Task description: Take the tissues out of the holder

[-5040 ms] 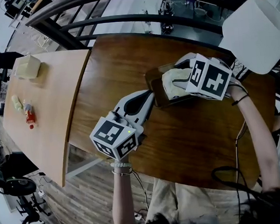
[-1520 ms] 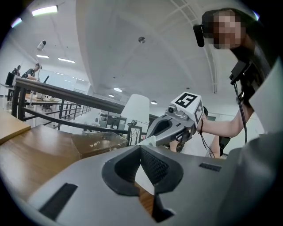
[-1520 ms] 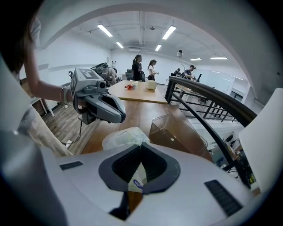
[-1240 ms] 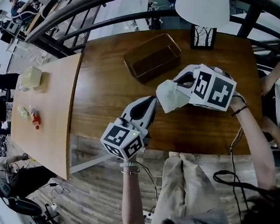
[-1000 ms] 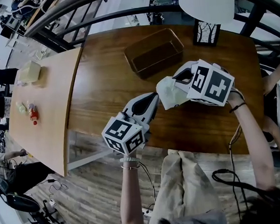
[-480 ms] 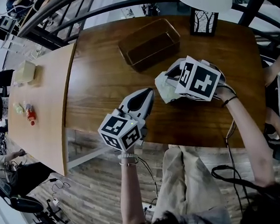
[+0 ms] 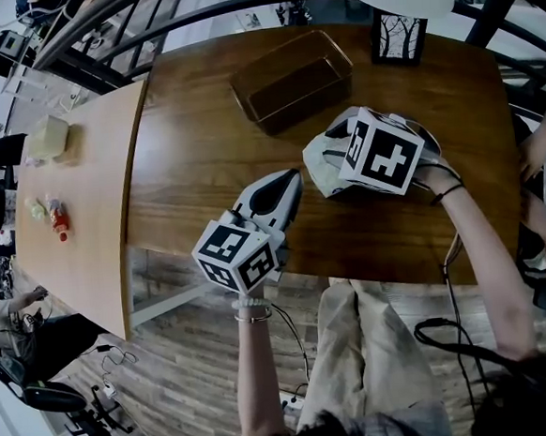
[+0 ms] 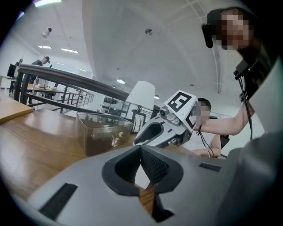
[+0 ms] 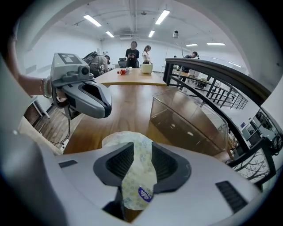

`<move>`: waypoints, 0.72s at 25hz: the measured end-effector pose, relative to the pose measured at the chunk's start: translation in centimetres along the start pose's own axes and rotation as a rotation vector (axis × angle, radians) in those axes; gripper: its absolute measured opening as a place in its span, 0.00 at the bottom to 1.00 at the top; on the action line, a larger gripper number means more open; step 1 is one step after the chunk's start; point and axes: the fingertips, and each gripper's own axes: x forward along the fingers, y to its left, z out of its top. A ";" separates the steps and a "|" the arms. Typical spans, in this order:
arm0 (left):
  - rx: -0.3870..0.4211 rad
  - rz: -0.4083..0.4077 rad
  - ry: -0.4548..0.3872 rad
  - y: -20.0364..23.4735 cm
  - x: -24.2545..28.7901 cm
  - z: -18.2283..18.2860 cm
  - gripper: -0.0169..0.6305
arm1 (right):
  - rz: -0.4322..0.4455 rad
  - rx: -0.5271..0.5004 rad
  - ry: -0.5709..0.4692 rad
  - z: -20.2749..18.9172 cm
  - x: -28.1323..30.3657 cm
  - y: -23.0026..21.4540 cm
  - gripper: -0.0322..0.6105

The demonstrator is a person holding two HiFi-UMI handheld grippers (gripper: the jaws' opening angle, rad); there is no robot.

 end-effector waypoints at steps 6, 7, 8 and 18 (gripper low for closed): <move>0.007 0.006 -0.014 -0.3 -0.4 0.6 0.04 | -0.048 0.016 -0.020 0.0 -1.5 -1.2 0.25; 0.009 0.007 -0.018 -0.4 -0.5 0.8 0.04 | -0.053 0.029 -0.040 0.1 -1.9 -1.3 0.25; 0.011 0.009 -0.025 -0.6 -0.7 1.0 0.04 | -0.058 0.049 -0.069 0.2 -2.4 -1.5 0.25; 0.058 -0.005 -0.067 -5.3 -4.1 3.3 0.04 | 0.036 0.293 -0.422 3.0 -9.0 3.9 0.20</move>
